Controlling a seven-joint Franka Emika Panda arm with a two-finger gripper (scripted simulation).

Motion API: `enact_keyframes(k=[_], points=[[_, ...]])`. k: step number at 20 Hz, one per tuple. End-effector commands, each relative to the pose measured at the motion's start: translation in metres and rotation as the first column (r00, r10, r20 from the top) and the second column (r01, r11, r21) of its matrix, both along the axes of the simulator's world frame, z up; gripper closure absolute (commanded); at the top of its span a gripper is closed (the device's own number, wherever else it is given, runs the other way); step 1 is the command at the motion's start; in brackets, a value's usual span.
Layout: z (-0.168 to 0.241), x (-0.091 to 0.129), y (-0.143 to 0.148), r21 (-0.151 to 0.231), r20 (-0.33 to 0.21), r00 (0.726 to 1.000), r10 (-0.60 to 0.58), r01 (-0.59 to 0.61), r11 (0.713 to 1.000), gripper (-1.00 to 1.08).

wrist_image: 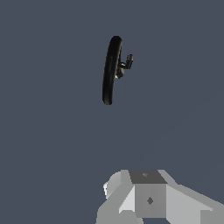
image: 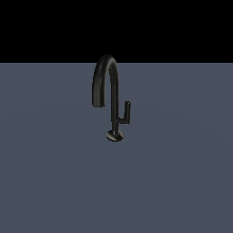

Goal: Turn on the faucet by rotating a designated handle.

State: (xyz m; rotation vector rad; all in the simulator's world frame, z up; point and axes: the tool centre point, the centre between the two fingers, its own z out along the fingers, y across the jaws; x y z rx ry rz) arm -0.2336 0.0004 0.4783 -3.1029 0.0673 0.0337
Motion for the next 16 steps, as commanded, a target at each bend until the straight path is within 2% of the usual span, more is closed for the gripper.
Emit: enact_keyframes(k=[1, 9, 16], points=[[-0.002, 0.006, 0.000, 0.016, -0.014, 1.000, -0.017, 0.017, 1.000, 1.08], [-0.011, 0.038, -0.002, 0.100, -0.095, 0.990, -0.106, 0.115, 0.988, 1.08], [-0.026, 0.077, -0.007, 0.194, -0.209, 0.956, -0.207, 0.248, 0.949, 1.08]])
